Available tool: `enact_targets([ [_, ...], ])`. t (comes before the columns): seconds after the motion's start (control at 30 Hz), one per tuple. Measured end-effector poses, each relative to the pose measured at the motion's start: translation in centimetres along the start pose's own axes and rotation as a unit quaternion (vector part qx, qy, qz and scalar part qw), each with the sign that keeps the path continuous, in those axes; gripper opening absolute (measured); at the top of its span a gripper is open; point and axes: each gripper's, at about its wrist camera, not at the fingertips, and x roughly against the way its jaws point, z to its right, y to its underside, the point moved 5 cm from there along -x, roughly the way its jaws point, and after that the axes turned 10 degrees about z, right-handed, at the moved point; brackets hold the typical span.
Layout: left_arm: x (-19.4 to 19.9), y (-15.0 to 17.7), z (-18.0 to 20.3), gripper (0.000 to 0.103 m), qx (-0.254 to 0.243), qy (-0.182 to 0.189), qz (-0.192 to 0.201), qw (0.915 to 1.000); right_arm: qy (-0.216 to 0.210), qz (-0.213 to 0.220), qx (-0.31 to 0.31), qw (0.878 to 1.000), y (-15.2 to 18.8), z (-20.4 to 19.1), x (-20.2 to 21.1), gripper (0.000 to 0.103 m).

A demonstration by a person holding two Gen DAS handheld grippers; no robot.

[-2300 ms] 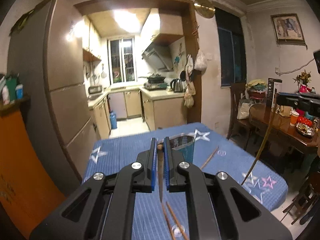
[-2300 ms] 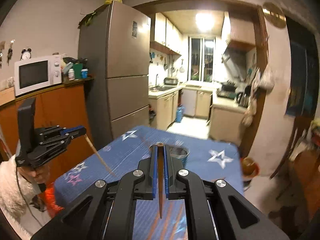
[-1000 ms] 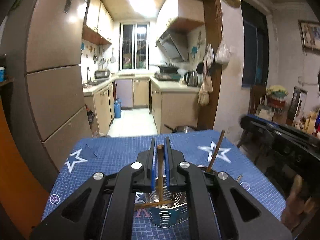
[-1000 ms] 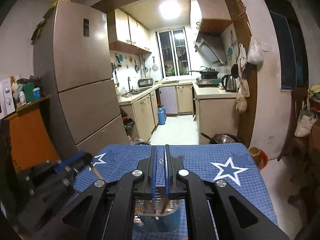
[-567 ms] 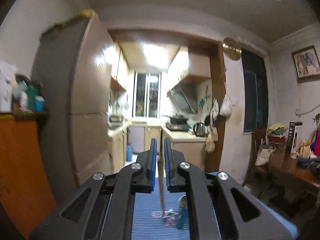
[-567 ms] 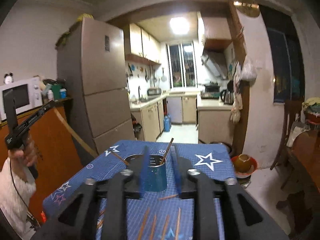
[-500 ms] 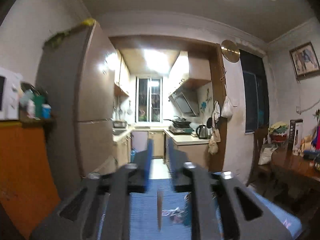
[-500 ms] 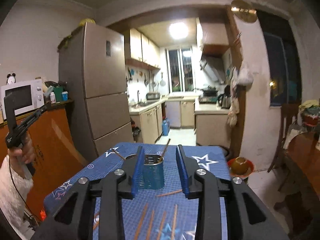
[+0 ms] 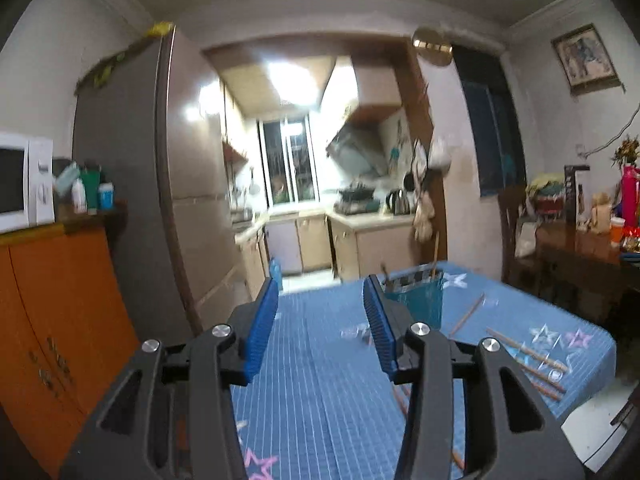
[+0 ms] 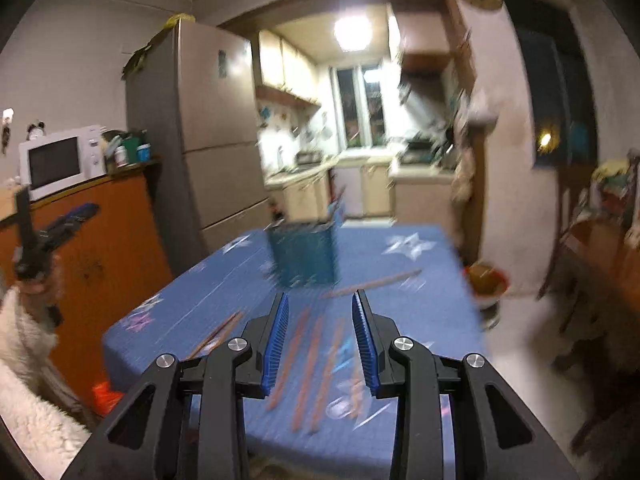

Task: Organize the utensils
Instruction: 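Withdraw the open right gripper from the holder back over the loose chopsticks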

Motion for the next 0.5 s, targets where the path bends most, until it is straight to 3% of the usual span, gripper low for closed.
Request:
enact_targets([
  [0.1, 1.1, 2.7, 0.1, 0.042, 0.005, 0.002, -0.023, 0.9997, -0.018, -0.026, -0.009, 0.999, 3.7, -1.6, -0.3, 0.035],
  [0.23, 3.2, 9.1, 1.7, 0.042, 0.026, 0.019, -0.082, 0.9961, 0.003, -0.063, 0.010, 0.998, 9.6, -3.4, -1.5, 0.035],
  [0.3, 4.3, 12.4, 2.9, 0.040, 0.014, 0.002, -0.105, 0.9944, -0.001, -0.078, 0.009, 0.997, 11.5, -4.4, -2.1, 0.035],
  [0.37, 6.0, 14.1, 4.1, 0.038, -0.026, -0.035, -0.085, 0.9954, -0.011, -0.095, 0.008, 0.995, 13.8, -5.8, -2.8, 0.035],
  [0.5, 7.8, 15.3, 6.5, 0.038, -0.064, -0.045, -0.075, 0.9941, -0.039, -0.134, 0.025, 0.990, 16.9, -8.6, -4.1, 0.035],
])
